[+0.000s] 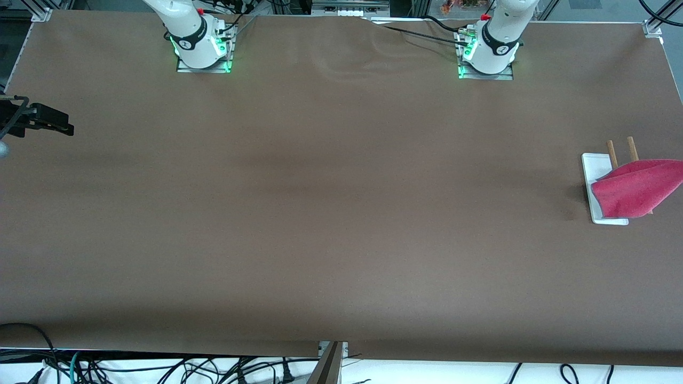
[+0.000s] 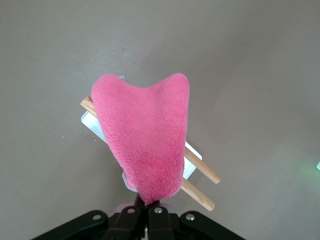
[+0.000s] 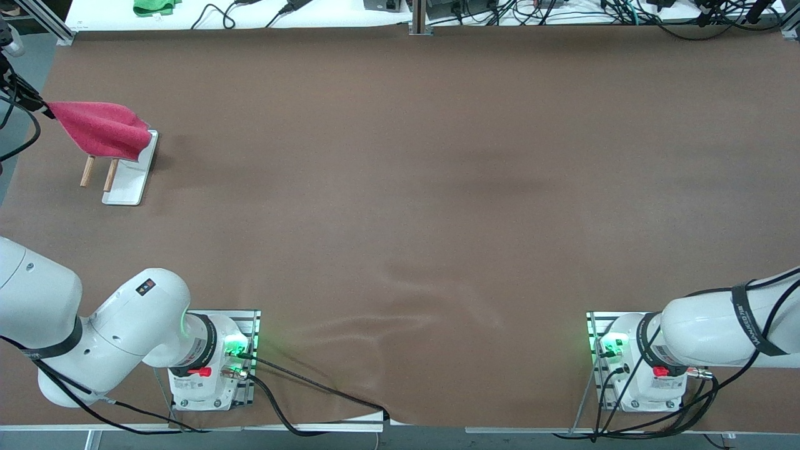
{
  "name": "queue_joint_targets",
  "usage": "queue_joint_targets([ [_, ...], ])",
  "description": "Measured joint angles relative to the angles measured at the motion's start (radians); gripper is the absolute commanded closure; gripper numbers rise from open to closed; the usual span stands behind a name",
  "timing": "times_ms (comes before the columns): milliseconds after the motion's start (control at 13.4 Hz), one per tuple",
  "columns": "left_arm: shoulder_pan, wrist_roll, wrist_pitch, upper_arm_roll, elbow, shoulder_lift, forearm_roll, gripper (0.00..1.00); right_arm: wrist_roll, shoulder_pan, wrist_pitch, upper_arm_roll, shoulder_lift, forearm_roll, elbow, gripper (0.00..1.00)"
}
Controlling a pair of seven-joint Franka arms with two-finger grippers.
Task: Pass towel and hang on rack
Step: 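Lower the towel over the wooden dowels with the left gripper, then open the left gripper and release the towel onto the dowels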
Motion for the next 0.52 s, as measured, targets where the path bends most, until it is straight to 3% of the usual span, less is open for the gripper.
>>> queue_joint_targets([
  [522, 0.025, 0.12, -0.03, 0.005, -0.001, 0.072, 0.001, 1.0, 0.0, 0.001, -0.001, 0.0, 0.002, 0.0, -0.001, 0.0],
])
